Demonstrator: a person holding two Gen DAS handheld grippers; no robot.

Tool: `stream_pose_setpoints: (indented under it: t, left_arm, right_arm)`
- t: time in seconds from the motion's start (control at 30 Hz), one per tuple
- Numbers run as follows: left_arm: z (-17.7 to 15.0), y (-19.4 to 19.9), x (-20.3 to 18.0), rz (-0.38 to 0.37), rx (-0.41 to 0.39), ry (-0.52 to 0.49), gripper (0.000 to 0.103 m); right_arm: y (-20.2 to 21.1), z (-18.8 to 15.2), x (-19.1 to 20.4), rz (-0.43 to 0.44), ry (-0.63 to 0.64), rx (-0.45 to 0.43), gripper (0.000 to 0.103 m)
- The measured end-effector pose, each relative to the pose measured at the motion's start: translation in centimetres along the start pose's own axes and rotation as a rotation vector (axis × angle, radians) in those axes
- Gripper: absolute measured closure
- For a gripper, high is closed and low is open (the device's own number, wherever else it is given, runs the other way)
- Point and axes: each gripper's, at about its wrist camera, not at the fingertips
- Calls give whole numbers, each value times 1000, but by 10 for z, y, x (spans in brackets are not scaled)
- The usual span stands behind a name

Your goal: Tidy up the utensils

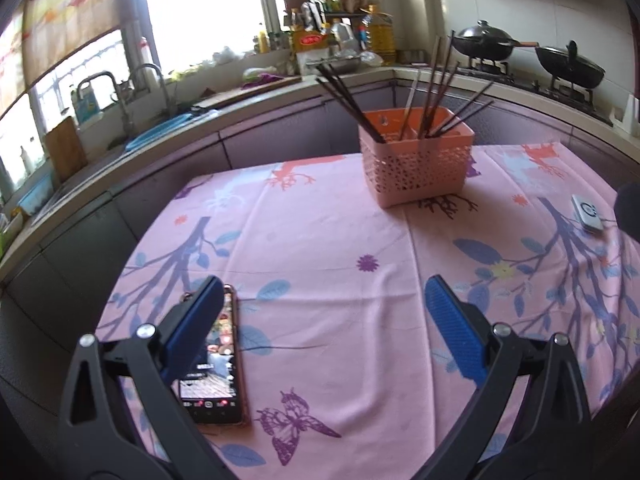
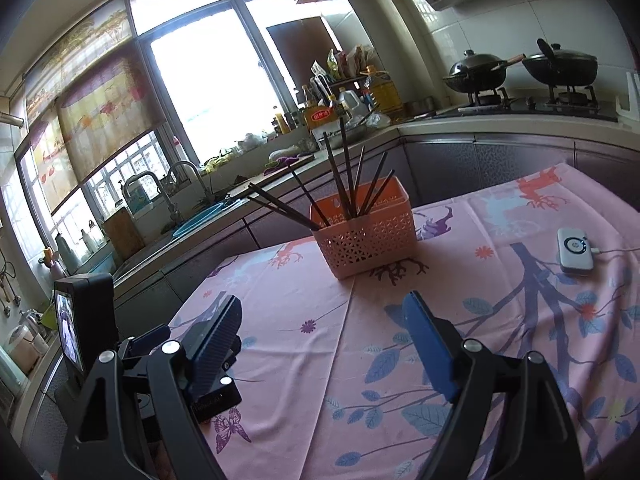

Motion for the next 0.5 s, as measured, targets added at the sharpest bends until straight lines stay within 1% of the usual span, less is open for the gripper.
stream_pose_setpoints:
  t: [0.2, 0.27, 0.37, 0.5]
  left_arm:
    - [0, -2, -10, -7, 27, -36, 7]
    - [0, -2, -11, -13, 32, -34, 7]
    - [0, -1, -8, -40, 31, -22, 7]
    - [2, -2, -10, -48, 41, -21, 7]
  right_arm:
    - [4, 4, 1, -16, 13, -17, 55]
    - [5, 6, -1, -24, 9, -17, 55]
    - [4, 9, -5, -28, 4, -10, 55]
    - [5, 12, -11, -35, -3, -13, 55]
Point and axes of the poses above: each gripper's, at about its wrist camera, not at the fingertips, and y roughly against the way its jaws point, x to its left, z to its top, and after that the axes turned 8 degrees about -z, right-handed
